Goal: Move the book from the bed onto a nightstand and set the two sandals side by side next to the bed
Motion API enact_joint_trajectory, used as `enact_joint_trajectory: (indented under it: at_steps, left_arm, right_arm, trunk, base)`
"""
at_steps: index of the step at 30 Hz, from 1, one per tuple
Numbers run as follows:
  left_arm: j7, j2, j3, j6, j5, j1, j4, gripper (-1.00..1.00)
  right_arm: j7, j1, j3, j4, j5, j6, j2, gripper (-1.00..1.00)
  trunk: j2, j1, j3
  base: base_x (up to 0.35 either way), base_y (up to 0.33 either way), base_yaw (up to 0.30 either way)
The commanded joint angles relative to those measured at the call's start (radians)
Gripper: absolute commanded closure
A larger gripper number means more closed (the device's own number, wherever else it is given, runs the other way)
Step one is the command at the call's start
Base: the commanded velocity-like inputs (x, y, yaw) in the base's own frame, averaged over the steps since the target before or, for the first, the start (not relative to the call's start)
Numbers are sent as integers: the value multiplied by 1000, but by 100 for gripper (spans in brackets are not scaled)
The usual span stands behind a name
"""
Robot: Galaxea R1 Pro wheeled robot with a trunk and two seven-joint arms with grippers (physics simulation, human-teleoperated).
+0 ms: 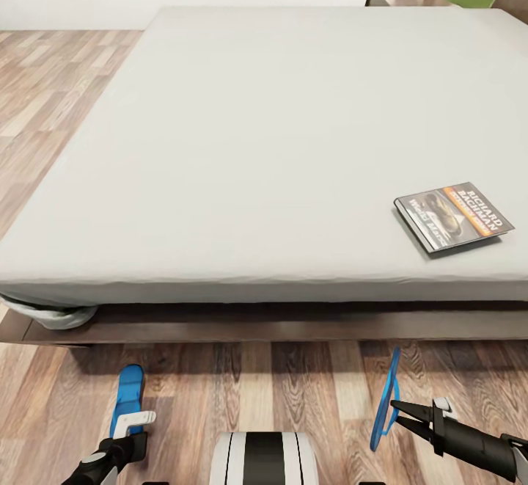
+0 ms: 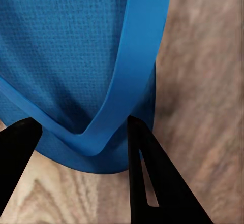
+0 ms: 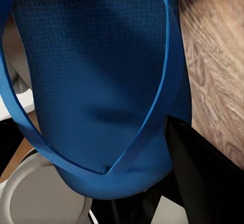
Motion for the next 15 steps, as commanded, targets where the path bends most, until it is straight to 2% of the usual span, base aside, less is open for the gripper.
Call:
enact_joint_trajectory:
  at_steps: [1,6,11,15]
  left_arm:
    - [8,2,-8,4,9,0,-3,100]
    - [7,2,-8,4,9,0,-3,100]
    - [6,3,-8,4,9,0,-3,100]
    - [7,3,-8,4,9,0,-3,100]
  right_arm:
    - [-1,0,0,0,-3,9,0,100]
    - [-1,0,0,0,-3,9,0,100]
    - [-1,0,0,0,-3,9,0,100]
    - [-1,0,0,0,-3,9,0,100]
  trunk:
    - [0,0,-1]
    - [0,0,-1]
    - [-1,2,-20]
    - [-1,2,-20]
  base:
    - [14,0,0]
    - [4,0,0]
    - [0,0,0]
    - [0,0,0]
